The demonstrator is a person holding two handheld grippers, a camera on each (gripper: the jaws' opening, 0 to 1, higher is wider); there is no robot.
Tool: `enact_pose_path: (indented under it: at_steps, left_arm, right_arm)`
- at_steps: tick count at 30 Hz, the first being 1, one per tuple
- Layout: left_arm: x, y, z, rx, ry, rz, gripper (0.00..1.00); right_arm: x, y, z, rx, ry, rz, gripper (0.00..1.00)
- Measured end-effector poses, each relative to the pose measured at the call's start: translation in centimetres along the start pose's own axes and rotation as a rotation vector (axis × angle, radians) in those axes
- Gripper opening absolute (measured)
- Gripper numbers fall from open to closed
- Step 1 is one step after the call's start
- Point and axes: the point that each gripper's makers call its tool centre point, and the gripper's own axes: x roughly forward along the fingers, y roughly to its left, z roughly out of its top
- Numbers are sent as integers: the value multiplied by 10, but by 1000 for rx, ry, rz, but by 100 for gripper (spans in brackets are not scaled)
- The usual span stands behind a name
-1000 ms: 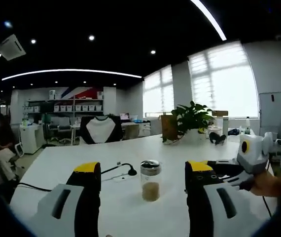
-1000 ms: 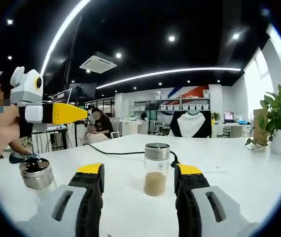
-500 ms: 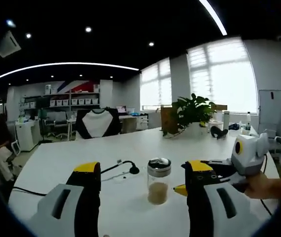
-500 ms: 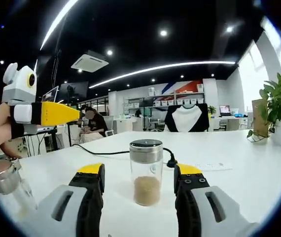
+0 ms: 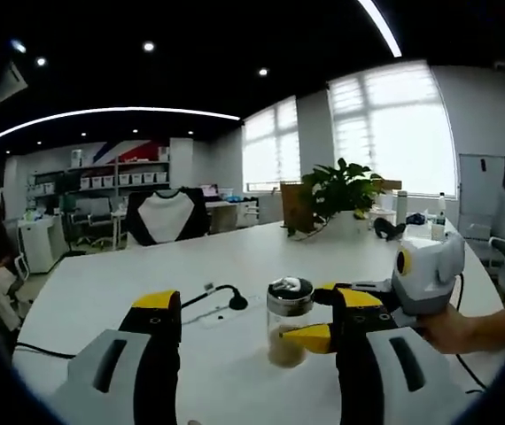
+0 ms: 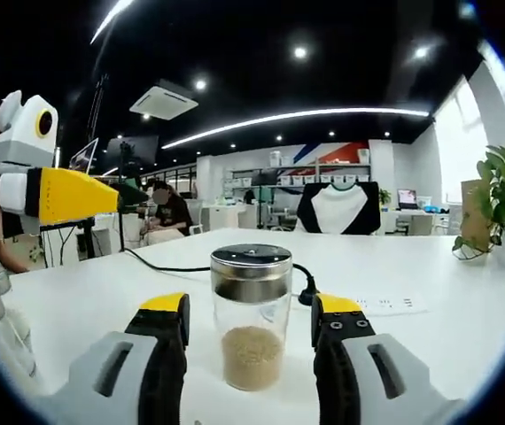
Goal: Rotate the seasoning bottle until the label or dispensing opening points toward the visible target arrow and the bottle remains upright within the marked orientation range
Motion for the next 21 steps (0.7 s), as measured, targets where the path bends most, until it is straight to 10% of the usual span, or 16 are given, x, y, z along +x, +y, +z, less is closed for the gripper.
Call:
enact_pose_path:
  at_steps: [21]
  left_arm:
    - [2, -7, -1, -2, 5, -56, 73]
  right_arm:
    - [21, -3, -3, -36, -28, 27, 45]
